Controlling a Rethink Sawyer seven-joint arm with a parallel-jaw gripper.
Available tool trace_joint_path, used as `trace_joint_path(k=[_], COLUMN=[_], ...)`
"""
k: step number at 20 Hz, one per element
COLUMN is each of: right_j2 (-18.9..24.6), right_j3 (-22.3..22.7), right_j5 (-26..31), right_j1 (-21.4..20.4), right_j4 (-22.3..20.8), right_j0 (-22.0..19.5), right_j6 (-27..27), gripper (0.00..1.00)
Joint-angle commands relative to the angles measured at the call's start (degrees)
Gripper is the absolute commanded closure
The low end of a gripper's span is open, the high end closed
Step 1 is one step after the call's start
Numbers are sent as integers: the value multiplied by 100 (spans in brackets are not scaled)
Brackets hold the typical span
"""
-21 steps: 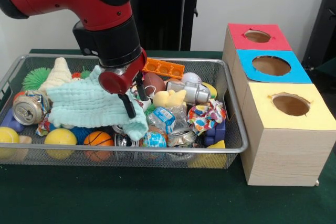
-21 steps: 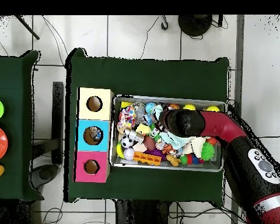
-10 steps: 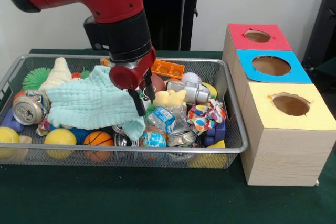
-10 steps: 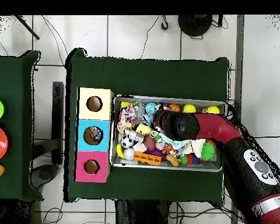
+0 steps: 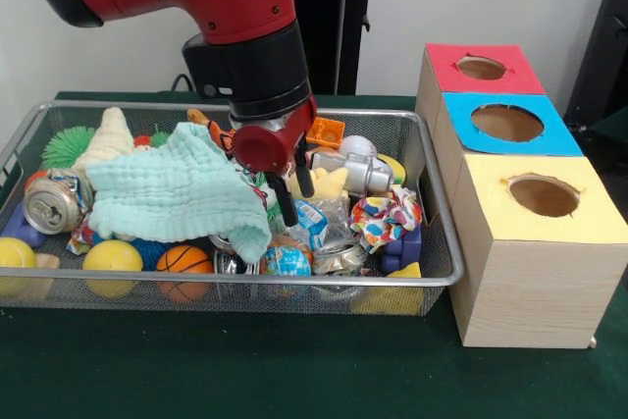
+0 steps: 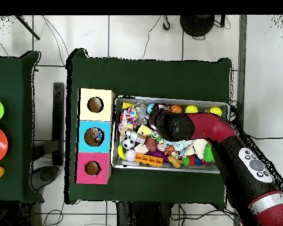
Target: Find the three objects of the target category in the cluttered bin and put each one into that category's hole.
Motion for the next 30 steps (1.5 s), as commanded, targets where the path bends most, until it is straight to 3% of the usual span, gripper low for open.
trace_joint_path(k=[1,4,16,23,30], right_j2=[-368,-558,-1443,-1862,-2212], right_j3=[-2,-23,-411,-562,-463], right_j5=[-514,-564,-461,-19,17], right_j1=[291,249,792,730,361], right_j4=[-224,-300,-369,-196,-96], right_j0=[335,471,1081,1261,1518], right_j6=[1090,1122,1170,1199,1369], gripper=[0,0,0,0,0])
